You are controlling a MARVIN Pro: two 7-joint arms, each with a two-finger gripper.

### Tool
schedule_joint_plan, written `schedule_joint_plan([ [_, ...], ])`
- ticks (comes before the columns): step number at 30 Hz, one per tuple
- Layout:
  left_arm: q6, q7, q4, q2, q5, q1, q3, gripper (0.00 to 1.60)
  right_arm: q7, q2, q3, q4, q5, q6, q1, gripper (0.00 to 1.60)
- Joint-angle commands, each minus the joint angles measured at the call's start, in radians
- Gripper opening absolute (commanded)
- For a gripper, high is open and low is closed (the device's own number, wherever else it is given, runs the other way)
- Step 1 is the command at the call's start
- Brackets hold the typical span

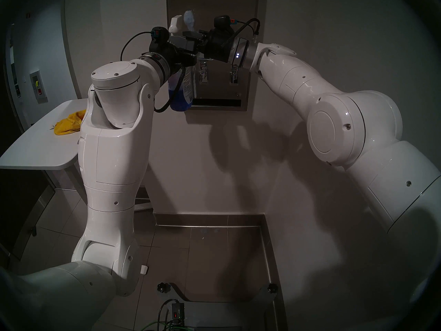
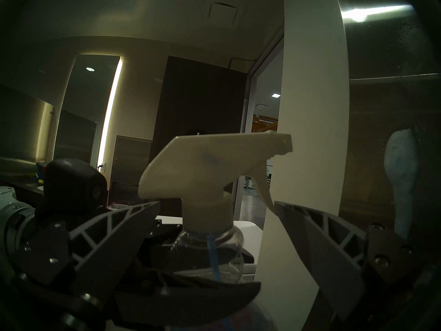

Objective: Pick up the cleaner bottle and spray the cleaner onto the surface

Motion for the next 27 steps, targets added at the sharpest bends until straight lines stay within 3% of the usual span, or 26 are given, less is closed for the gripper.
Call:
schedule_joint_plan([
  [1,-0.031,0.000,-0.043,-0.007,-0.001,-0.062,-0.008,0.00,0.020,0.055,0.009,-0.017,0.005,0.000,0.049,1.60],
  [16,-0.032,-0.007,-0.042,-0.012,0.007,-0.062,-0.011,0.00,0.059,0.116,0.034,-0.033,0.019,-0.058,0.036,1.60],
  [27,-0.027,-0.013,-0.043,-0.016,0.014,-0.060,-0.013,0.00,0.007,0.116,0.043,-0.055,0.009,-0.178,-0.016,1.60],
])
